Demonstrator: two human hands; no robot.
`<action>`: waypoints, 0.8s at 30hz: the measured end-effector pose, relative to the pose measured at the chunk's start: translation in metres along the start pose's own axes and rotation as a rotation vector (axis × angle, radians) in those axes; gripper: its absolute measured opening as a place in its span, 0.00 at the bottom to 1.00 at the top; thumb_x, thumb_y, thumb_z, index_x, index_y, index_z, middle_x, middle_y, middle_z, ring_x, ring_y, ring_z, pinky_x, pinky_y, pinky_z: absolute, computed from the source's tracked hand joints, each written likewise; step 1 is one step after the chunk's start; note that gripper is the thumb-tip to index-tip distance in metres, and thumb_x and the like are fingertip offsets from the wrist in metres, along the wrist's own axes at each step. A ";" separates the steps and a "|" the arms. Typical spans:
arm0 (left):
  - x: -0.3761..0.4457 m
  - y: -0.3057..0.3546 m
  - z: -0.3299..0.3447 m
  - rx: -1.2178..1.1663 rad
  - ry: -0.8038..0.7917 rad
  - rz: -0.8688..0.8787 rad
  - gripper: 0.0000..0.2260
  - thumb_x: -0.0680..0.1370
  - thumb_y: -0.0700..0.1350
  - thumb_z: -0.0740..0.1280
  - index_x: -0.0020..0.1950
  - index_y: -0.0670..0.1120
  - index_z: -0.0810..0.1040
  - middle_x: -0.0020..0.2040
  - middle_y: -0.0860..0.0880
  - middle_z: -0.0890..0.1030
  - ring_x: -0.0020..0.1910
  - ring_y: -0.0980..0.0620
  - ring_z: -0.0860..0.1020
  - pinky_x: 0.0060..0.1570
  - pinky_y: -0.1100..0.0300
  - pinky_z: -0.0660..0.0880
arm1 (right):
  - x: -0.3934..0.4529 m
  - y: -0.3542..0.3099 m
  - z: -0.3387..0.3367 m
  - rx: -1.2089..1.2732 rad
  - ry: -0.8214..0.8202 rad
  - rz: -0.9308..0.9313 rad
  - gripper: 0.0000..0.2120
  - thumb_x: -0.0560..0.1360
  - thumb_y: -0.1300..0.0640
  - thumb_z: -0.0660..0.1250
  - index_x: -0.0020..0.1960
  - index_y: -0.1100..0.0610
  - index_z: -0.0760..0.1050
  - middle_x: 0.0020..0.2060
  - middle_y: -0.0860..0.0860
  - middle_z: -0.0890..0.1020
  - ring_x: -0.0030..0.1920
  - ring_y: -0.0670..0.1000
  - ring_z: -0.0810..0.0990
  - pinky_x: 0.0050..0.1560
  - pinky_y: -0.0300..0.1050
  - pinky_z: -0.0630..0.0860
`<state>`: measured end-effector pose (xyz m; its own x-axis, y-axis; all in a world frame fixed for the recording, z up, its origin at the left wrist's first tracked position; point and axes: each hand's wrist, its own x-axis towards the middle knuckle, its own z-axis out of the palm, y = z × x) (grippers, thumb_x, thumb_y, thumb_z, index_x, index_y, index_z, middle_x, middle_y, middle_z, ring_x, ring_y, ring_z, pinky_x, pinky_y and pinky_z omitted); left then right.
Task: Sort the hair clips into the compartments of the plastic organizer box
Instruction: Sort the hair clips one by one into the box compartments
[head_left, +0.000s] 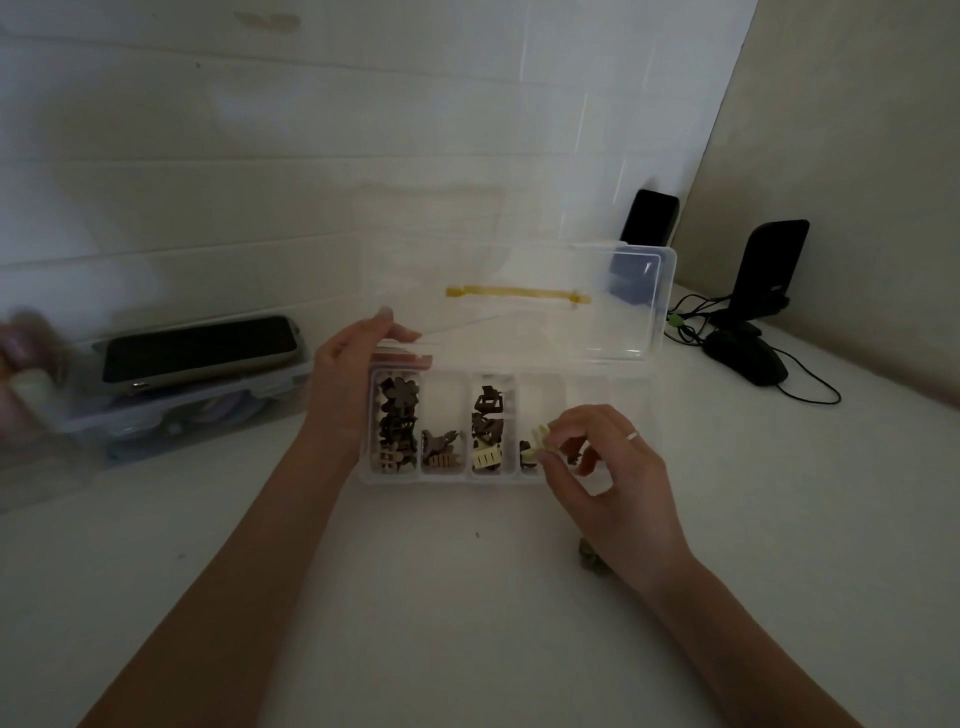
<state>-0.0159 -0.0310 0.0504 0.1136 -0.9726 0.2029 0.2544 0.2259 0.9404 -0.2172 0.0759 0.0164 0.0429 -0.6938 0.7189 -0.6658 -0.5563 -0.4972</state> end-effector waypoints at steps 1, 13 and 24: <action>0.000 0.000 0.000 0.000 -0.002 0.004 0.14 0.79 0.48 0.62 0.36 0.44 0.77 0.30 0.51 0.81 0.29 0.55 0.80 0.30 0.69 0.73 | 0.000 -0.001 0.000 0.002 -0.002 -0.003 0.05 0.71 0.63 0.69 0.43 0.56 0.74 0.43 0.46 0.77 0.39 0.45 0.74 0.39 0.31 0.70; 0.001 -0.002 -0.002 -0.003 -0.011 -0.021 0.14 0.79 0.50 0.62 0.36 0.45 0.78 0.32 0.51 0.82 0.31 0.55 0.81 0.32 0.67 0.74 | 0.004 0.004 -0.016 -0.051 0.135 0.106 0.08 0.72 0.63 0.70 0.44 0.54 0.73 0.45 0.42 0.78 0.43 0.45 0.76 0.39 0.38 0.73; 0.001 -0.002 -0.002 0.021 0.001 -0.044 0.14 0.78 0.52 0.62 0.38 0.45 0.78 0.35 0.50 0.81 0.31 0.56 0.80 0.30 0.68 0.74 | 0.006 0.003 -0.006 -0.122 -0.065 0.059 0.06 0.70 0.57 0.72 0.45 0.51 0.76 0.53 0.42 0.77 0.56 0.37 0.69 0.54 0.26 0.64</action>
<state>-0.0144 -0.0325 0.0479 0.1041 -0.9815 0.1605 0.2388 0.1813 0.9540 -0.2234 0.0724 0.0217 0.0461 -0.7540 0.6552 -0.7539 -0.4566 -0.4724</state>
